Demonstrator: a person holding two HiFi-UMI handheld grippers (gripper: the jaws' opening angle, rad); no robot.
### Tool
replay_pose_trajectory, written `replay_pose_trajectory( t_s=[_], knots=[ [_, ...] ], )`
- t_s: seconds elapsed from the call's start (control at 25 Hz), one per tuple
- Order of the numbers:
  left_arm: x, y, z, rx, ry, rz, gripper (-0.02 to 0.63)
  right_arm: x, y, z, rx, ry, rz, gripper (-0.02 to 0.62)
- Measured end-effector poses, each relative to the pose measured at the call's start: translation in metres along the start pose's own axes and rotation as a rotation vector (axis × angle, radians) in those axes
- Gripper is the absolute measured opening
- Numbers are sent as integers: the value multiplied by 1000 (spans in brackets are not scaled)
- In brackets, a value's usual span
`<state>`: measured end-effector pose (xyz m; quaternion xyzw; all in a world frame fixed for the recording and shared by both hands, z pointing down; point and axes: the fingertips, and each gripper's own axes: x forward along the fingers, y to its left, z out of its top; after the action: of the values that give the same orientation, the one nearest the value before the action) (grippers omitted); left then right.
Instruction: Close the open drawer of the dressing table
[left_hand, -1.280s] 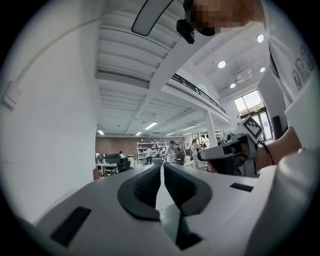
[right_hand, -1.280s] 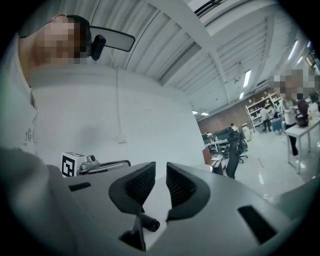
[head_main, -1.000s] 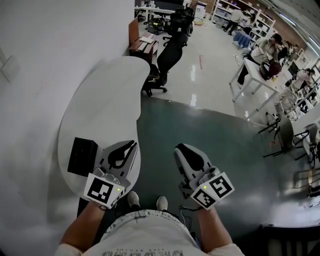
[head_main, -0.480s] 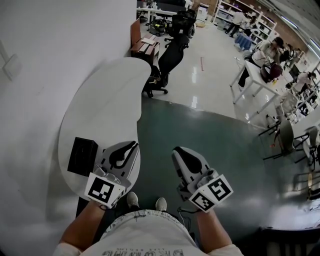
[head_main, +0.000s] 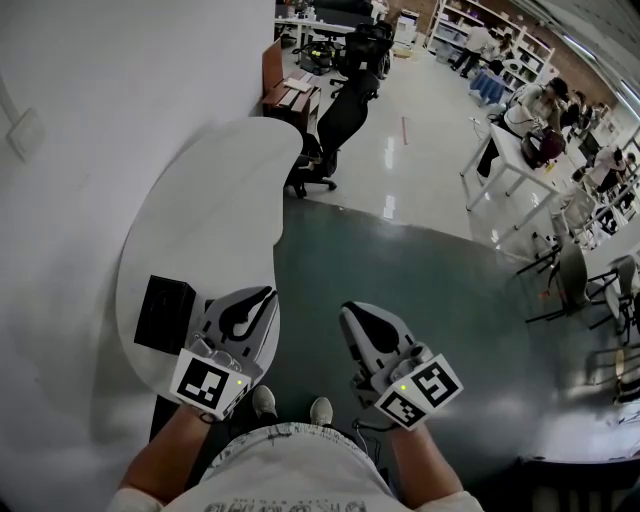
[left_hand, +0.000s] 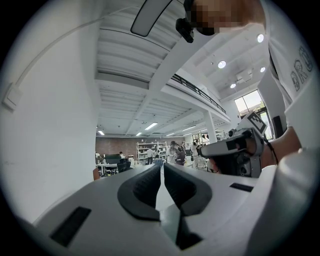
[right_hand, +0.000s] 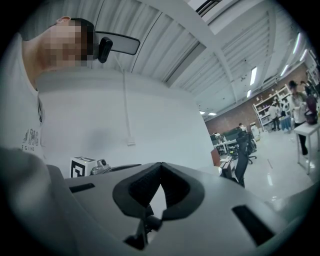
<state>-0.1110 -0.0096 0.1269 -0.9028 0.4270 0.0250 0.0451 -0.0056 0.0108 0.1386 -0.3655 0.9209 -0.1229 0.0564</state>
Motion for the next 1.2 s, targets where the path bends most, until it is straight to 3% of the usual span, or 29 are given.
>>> replay_pose_trajectory(
  t_s=[1.2],
  knots=[
    [9,-26,-18,-13,30,1,40,-17,-10,-22,11,57,19,8]
  ],
)
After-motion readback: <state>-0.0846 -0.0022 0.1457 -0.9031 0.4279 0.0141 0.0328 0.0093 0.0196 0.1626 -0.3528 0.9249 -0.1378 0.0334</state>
